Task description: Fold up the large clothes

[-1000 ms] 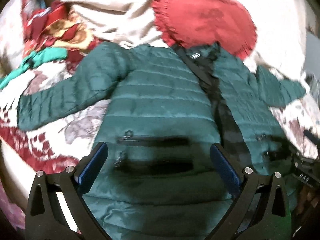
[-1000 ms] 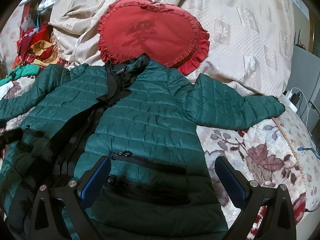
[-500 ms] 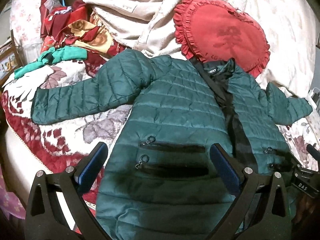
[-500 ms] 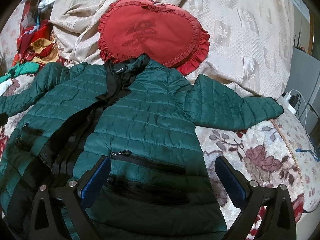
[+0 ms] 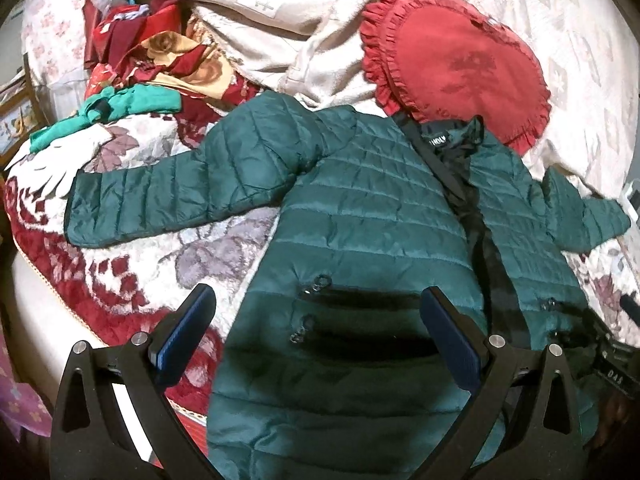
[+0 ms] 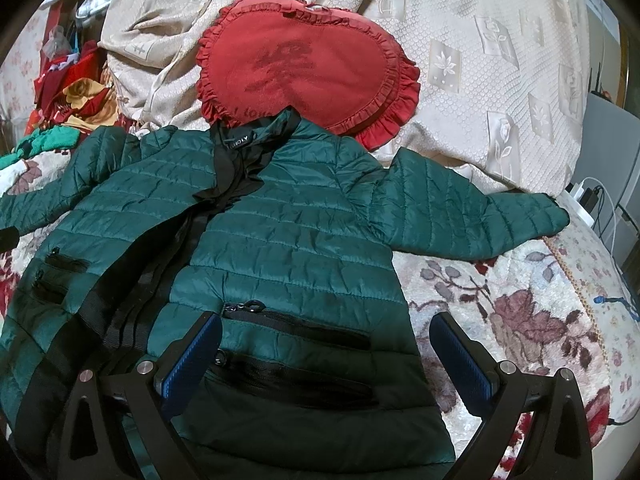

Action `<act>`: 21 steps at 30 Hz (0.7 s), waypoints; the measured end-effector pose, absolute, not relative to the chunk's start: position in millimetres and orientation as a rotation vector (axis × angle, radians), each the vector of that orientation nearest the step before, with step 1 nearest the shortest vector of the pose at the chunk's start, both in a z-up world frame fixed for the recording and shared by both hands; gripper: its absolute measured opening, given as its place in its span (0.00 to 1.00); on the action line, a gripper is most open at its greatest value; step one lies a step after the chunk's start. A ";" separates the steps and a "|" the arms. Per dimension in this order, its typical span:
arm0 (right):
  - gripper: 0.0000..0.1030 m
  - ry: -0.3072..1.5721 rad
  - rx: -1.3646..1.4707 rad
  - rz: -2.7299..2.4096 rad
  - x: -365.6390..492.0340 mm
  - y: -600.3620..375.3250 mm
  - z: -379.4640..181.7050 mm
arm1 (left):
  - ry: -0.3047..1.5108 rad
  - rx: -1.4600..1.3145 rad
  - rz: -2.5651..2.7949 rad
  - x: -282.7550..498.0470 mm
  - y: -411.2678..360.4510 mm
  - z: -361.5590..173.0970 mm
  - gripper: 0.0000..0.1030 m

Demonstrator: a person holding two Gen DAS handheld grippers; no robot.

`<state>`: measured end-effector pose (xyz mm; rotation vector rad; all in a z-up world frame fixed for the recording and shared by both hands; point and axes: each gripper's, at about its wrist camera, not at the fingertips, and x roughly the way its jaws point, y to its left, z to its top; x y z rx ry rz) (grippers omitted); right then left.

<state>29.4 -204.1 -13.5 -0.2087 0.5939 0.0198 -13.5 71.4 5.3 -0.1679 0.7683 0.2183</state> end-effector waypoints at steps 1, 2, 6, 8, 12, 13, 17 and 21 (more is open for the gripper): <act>1.00 0.594 -0.210 0.019 29.7 -204.5 -13.3 | 0.764 -0.178 0.221 -13.6 75.4 5.1 1.00; 1.00 0.594 -0.210 0.019 29.7 -204.7 -13.2 | 0.761 -0.183 0.225 -13.6 78.5 4.9 1.00; 1.00 0.591 -0.203 0.023 29.5 -204.9 -13.3 | 0.744 -0.163 0.261 -13.5 100.5 -1.9 1.00; 1.00 0.589 -0.192 0.028 28.7 -206.0 -12.8 | 0.725 -0.222 0.234 -15.6 125.6 -8.7 1.00; 1.00 0.584 -0.171 0.037 27.2 -209.2 -11.1 | 0.737 -0.337 0.272 -17.4 187.8 -22.0 1.00; 1.00 0.584 -0.169 0.039 27.2 -210.5 -10.6 | 0.739 -0.355 0.290 -16.3 204.4 -24.5 1.00; 1.00 0.587 -0.158 0.052 27.5 -212.3 -10.6 | 0.698 -0.384 0.330 -18.2 263.1 -33.1 0.99; 1.00 0.586 -0.142 0.061 27.6 -215.3 -10.2 | 0.571 -0.601 0.321 -36.4 337.7 -52.9 0.99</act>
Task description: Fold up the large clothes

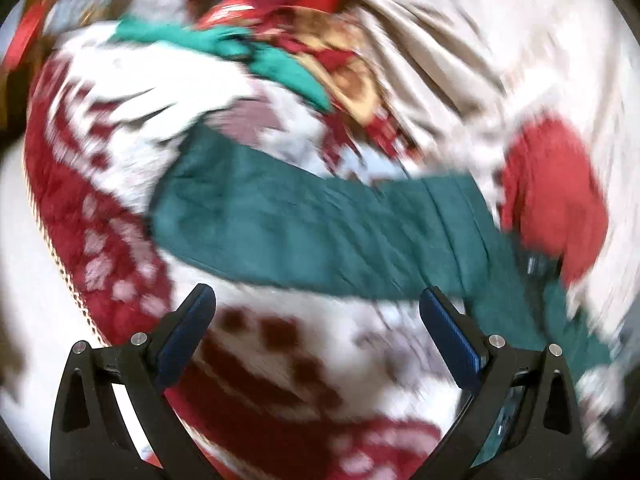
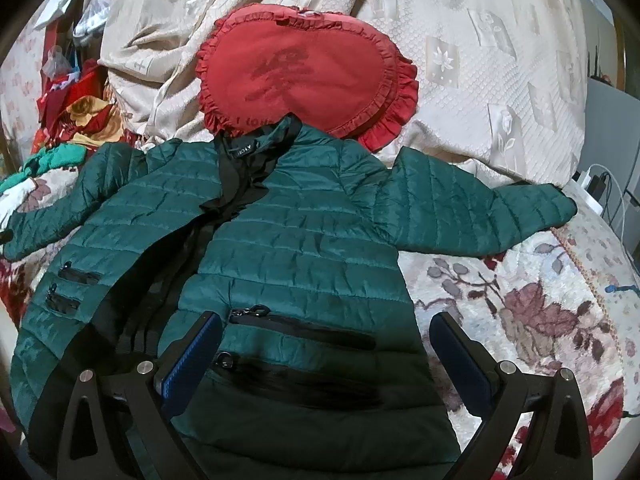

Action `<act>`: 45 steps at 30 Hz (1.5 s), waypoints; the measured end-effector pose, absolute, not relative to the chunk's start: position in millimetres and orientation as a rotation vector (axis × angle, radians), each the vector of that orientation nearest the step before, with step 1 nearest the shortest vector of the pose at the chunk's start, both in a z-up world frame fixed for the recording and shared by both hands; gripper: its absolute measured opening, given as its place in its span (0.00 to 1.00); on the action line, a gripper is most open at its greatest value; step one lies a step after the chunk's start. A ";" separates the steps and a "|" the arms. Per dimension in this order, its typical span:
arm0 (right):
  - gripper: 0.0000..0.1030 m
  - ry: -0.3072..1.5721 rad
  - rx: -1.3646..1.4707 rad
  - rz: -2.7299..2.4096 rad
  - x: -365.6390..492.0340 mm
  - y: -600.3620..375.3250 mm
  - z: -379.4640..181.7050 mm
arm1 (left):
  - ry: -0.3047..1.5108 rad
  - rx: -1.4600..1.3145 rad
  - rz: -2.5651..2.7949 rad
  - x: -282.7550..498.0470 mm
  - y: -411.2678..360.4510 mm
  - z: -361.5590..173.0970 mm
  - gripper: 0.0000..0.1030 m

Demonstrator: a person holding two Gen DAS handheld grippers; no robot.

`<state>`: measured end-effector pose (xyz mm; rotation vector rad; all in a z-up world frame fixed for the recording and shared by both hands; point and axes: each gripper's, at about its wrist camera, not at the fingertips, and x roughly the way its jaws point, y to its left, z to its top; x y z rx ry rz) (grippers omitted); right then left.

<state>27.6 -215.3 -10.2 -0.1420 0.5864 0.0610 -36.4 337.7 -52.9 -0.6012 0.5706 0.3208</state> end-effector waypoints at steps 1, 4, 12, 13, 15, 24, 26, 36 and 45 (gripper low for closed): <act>1.00 0.587 -0.138 0.063 27.9 -216.1 -10.2 | 0.553 -0.650 0.340 -40.7 354.8 -60.4 0.99; 1.00 0.590 -0.129 0.069 28.5 -217.8 -10.6 | 0.535 -0.771 0.354 -45.1 391.3 -82.7 0.99; 1.00 0.619 -0.126 0.076 32.2 -217.3 -13.5 | 0.486 -0.977 0.267 -15.9 432.6 -106.7 0.96; 1.00 0.622 -0.126 0.075 32.3 -217.4 -13.7 | 0.490 -0.976 0.262 -13.3 432.3 -104.1 0.85; 1.00 0.626 -0.127 0.071 32.5 -217.5 -14.0 | 0.496 -0.953 0.216 -9.0 428.0 -99.2 0.56; 1.00 0.647 -0.151 0.060 36.2 -214.7 -16.3 | 0.527 -0.870 0.254 13.4 436.1 -99.1 0.42; 1.00 0.648 -0.151 0.058 35.8 -215.2 -16.3 | 0.548 -0.911 0.261 18.9 442.6 -108.2 0.48; 1.00 0.664 -0.152 0.046 38.3 -214.5 -17.2 | 0.418 -0.853 0.372 -7.5 441.3 -53.2 0.09; 1.00 0.646 -0.095 0.054 35.6 -225.3 -15.0 | 0.338 -0.833 0.390 -15.0 418.3 1.7 0.09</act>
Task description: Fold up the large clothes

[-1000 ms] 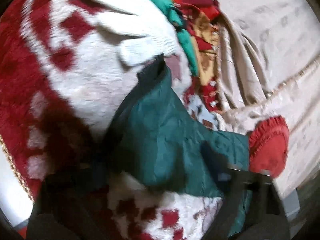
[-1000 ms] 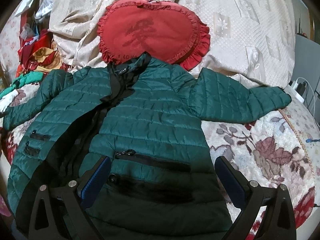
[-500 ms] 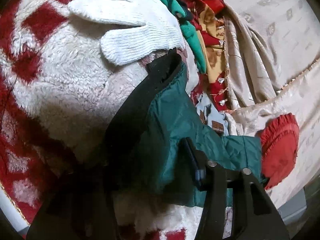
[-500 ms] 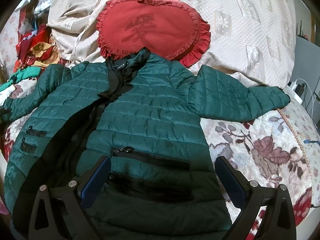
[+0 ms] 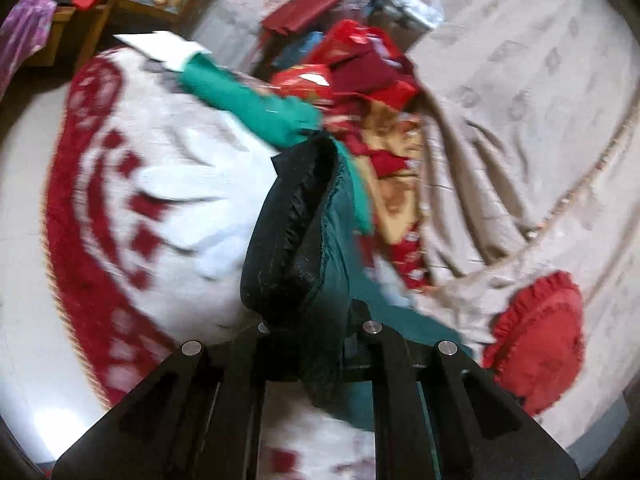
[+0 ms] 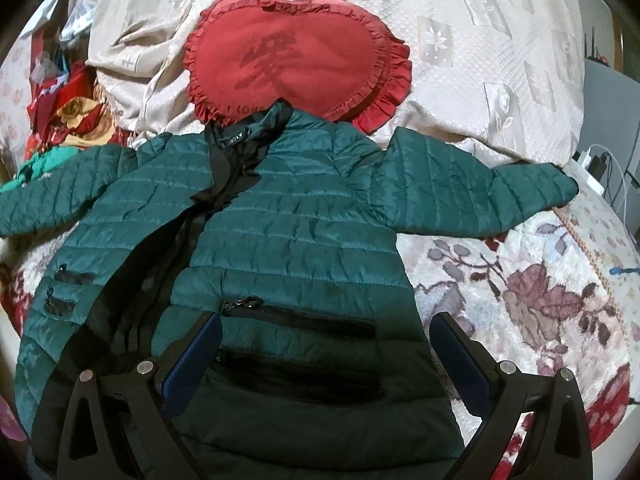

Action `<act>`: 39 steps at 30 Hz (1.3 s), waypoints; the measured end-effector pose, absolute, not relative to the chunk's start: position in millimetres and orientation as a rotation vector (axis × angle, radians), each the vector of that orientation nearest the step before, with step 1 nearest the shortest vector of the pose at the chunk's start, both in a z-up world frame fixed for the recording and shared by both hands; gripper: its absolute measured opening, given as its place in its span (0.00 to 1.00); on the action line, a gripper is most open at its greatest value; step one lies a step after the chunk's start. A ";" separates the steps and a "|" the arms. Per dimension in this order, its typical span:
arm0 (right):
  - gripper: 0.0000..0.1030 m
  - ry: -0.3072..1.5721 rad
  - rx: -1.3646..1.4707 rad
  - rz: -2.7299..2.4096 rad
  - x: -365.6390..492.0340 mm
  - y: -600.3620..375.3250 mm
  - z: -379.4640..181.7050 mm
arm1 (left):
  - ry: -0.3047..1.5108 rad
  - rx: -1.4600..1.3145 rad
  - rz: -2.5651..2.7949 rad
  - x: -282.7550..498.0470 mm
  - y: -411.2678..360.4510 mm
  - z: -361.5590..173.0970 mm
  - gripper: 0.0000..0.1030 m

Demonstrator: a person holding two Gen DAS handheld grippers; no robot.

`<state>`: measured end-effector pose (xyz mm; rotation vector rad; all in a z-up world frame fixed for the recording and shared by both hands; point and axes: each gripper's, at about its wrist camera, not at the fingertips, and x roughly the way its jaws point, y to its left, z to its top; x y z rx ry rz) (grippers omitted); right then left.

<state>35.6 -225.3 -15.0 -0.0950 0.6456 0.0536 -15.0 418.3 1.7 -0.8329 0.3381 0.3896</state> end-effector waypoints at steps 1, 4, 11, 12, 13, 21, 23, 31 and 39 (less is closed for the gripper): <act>1.00 0.643 -0.083 0.055 34.9 -227.5 -14.6 | 0.340 -0.825 0.350 -6.6 406.5 7.6 0.09; 1.00 0.634 -0.052 0.059 32.8 -232.4 -13.8 | 0.365 -0.769 0.155 32.5 345.6 29.5 0.09; 1.00 0.680 0.004 -0.080 38.0 -247.0 -17.6 | 0.505 -0.632 -0.199 130.4 192.6 43.3 0.09; 1.00 0.686 0.004 -0.141 38.1 -249.7 -18.5 | 0.533 -0.609 -0.230 143.8 170.8 38.1 0.09; 1.00 0.693 0.003 -0.199 38.1 -252.4 -19.1 | 0.569 -0.592 -0.281 159.7 143.2 30.7 0.09; 1.00 0.703 -0.016 -0.207 38.6 -254.9 -20.7 | 0.745 -0.493 -0.548 229.3 -17.2 -9.8 0.09; 1.00 0.710 -0.005 -0.194 38.7 -255.0 -20.5 | 0.776 -0.482 -0.604 245.2 -47.3 -18.8 0.09; 1.00 0.713 0.100 -0.154 40.9 -268.5 -23.8 | 0.938 -0.458 -0.713 285.3 -118.8 -64.2 0.28; 1.00 0.714 0.116 -0.142 40.4 -270.2 -24.2 | 0.934 -0.461 -0.774 256.8 -98.4 -38.4 0.59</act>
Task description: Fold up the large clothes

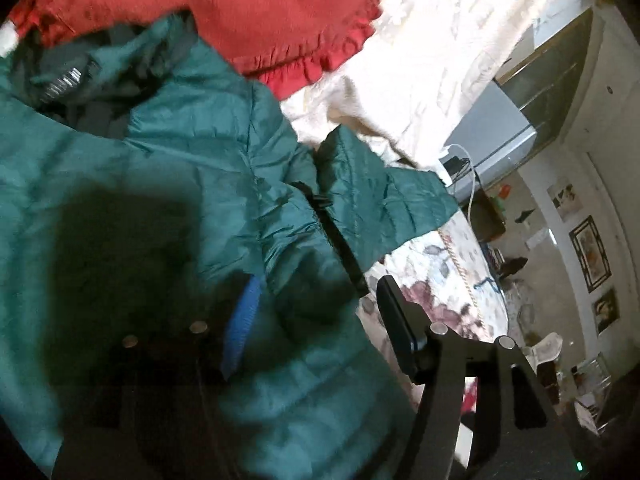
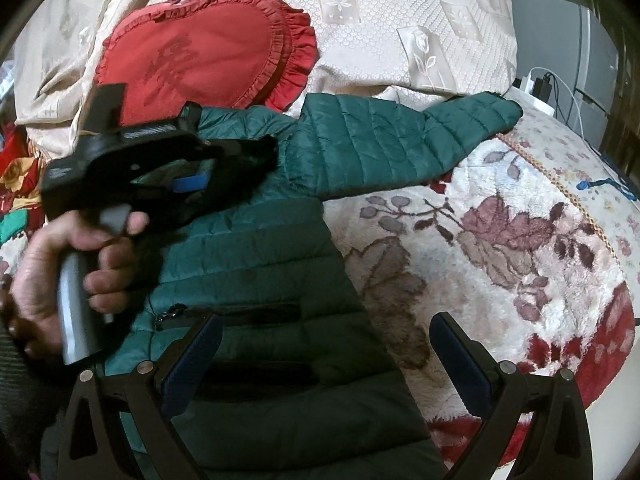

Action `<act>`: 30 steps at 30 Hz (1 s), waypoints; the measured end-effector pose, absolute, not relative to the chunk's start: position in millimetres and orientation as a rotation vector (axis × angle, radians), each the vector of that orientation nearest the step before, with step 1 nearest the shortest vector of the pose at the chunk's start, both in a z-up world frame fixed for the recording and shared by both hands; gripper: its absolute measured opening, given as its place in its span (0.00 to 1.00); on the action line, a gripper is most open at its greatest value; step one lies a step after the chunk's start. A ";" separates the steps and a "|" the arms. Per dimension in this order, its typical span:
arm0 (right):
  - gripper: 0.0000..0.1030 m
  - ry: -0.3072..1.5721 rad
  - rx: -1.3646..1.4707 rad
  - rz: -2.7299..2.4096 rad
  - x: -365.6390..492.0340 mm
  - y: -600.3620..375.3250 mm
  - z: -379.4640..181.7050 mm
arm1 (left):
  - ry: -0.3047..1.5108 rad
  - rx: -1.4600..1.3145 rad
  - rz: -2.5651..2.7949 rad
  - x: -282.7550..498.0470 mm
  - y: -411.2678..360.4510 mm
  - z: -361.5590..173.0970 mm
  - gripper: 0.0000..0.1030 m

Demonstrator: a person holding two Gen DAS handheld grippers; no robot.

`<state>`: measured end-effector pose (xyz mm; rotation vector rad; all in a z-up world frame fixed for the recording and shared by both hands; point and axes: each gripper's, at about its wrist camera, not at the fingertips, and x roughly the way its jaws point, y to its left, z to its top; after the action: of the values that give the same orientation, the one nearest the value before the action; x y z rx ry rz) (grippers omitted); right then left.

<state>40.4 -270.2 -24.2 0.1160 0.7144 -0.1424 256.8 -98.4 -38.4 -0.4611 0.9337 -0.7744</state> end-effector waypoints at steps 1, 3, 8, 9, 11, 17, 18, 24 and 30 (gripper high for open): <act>1.00 0.715 0.120 -0.140 40.2 -270.7 -24.0 | 0.916 -0.454 -0.769 249.4 -85.7 -34.6 0.60; 1.00 0.718 0.132 -0.134 38.7 -271.5 -23.2 | 0.872 -0.423 -0.712 237.8 -56.8 -25.5 0.60; 1.00 0.751 0.225 -0.034 45.6 -279.6 2.3 | 0.777 -0.401 -0.411 236.9 54.1 -13.0 0.60; 1.00 0.739 0.220 0.010 55.0 -277.2 17.0 | 0.768 -0.415 -0.319 245.1 81.1 -12.5 0.60; 1.00 0.706 0.163 0.074 76.4 -263.6 37.0 | 0.762 -0.439 -0.223 255.1 113.8 -14.7 0.60; 1.00 0.585 0.084 0.418 165.8 -192.2 61.0 | 0.776 -0.447 -0.134 299.0 136.1 -29.3 0.60; 1.00 0.592 0.075 0.449 178.7 -186.9 54.1 | 0.802 -0.436 -0.105 305.3 135.1 -39.7 0.60; 0.83 0.948 0.195 0.308 259.8 -226.1 -44.6 | 0.822 -0.356 -0.078 299.6 128.5 -58.2 0.60; 0.84 0.743 0.177 0.326 253.6 -220.4 16.6 | 0.712 -0.374 -0.113 258.8 128.1 -29.4 0.65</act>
<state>253.6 -220.4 16.6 0.1769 0.7433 0.3260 258.8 128.1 -29.4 -0.3743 0.7124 -0.1126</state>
